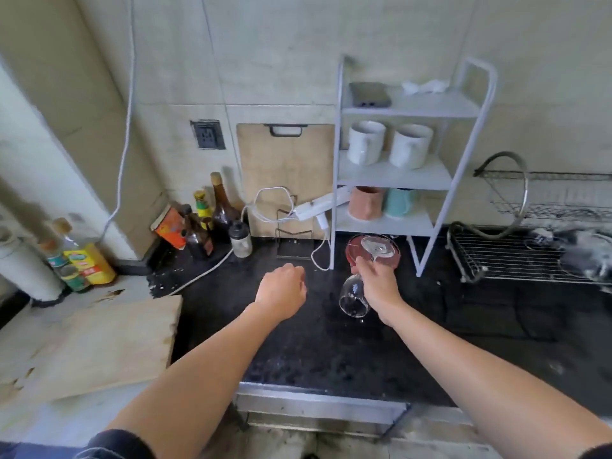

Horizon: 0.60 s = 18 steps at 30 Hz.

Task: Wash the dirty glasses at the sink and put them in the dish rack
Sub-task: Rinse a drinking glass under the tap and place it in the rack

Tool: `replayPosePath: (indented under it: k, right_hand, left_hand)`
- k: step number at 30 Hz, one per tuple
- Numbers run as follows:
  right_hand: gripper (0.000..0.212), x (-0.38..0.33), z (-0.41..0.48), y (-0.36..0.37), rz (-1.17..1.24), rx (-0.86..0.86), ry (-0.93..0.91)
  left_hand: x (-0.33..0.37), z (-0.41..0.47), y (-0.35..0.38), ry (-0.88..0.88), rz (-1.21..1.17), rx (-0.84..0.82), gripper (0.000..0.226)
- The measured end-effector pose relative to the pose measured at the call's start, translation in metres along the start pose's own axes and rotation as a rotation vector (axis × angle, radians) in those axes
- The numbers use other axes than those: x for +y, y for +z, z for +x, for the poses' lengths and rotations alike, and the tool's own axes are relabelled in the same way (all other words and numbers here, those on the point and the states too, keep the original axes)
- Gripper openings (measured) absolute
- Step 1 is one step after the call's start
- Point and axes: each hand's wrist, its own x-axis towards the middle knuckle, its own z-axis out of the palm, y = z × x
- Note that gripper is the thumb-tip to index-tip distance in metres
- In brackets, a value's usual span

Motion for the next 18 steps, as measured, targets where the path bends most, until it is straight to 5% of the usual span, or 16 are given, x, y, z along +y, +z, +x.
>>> replayPosePath:
  k: [10, 18]
  right_hand:
    - [0.037, 0.075, 0.068, -0.169, -0.271, 0.319, 0.203]
    - [0.035, 0.114, 0.104, -0.300, 0.244, 0.701, 0.498]
  left_hand:
    - [0.163, 0.127, 0.058, 0.397, -0.083, -0.116, 0.022]
    - [0.290, 0.192, 0.071, 0.612, -0.134, -0.087, 0.023]
